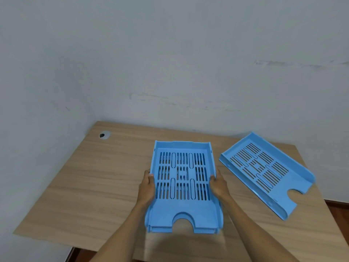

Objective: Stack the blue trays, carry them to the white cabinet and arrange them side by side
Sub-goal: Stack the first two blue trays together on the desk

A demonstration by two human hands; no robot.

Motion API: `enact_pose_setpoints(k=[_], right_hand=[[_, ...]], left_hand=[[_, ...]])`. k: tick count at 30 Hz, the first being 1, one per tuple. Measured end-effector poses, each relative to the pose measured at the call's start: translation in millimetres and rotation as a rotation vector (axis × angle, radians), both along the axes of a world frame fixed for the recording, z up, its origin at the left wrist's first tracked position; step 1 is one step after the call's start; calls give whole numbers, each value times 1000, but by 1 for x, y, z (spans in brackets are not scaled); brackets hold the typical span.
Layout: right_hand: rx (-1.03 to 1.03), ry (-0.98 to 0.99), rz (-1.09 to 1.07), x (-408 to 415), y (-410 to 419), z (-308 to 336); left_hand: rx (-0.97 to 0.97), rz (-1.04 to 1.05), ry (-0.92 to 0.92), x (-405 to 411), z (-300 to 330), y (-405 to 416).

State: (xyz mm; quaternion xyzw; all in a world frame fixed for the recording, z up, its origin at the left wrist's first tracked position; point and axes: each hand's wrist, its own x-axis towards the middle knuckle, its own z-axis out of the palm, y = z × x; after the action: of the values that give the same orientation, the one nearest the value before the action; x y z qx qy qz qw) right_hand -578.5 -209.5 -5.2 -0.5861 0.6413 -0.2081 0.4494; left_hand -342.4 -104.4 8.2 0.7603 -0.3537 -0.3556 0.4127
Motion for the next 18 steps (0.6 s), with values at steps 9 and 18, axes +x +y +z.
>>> enact_pose_setpoints(k=[9, 18], right_hand=[[-50, 53, 60, -11, 6, -1], [-71, -102, -88, -12, 28, -13]], left_hand=[[18, -53, 17, -2, 9, 3], [2, -97, 52, -2, -1, 8]])
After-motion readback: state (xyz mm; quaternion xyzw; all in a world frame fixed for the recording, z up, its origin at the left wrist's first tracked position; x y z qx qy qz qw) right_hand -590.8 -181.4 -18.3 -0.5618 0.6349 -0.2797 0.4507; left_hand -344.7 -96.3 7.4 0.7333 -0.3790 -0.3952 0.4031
